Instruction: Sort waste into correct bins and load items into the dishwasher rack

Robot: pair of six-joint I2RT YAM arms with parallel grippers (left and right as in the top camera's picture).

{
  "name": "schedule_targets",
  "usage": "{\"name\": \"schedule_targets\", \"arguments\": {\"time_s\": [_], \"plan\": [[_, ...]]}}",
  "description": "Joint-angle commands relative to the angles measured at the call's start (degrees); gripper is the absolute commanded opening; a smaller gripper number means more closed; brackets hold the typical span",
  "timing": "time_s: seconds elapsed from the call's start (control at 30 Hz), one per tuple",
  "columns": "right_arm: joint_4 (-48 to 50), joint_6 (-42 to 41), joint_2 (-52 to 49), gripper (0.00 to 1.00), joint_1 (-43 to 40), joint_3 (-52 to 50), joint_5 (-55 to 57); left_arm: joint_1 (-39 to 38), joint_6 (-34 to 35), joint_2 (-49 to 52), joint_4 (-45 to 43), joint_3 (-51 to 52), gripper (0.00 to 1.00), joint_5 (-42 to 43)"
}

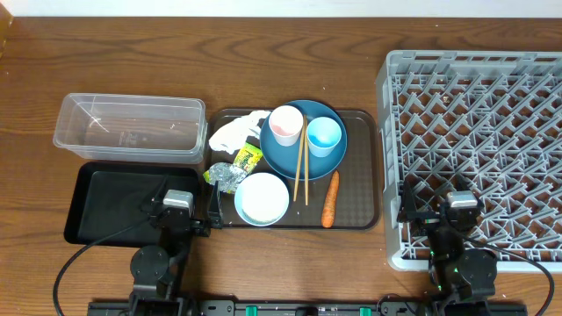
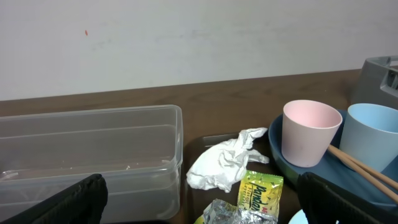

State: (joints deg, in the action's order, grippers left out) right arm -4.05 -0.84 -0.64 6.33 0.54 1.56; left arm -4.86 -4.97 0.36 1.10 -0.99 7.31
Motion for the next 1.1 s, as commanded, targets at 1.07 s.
{"name": "schedule_targets", "arguments": {"time_s": [1.07], "plan": [[0.0, -0.4, 0.0, 0.99, -0.5, -0.2, 0.5, 0.4, 10.7, 52.5, 65.3, -75.6, 1.0, 10.2]]}}
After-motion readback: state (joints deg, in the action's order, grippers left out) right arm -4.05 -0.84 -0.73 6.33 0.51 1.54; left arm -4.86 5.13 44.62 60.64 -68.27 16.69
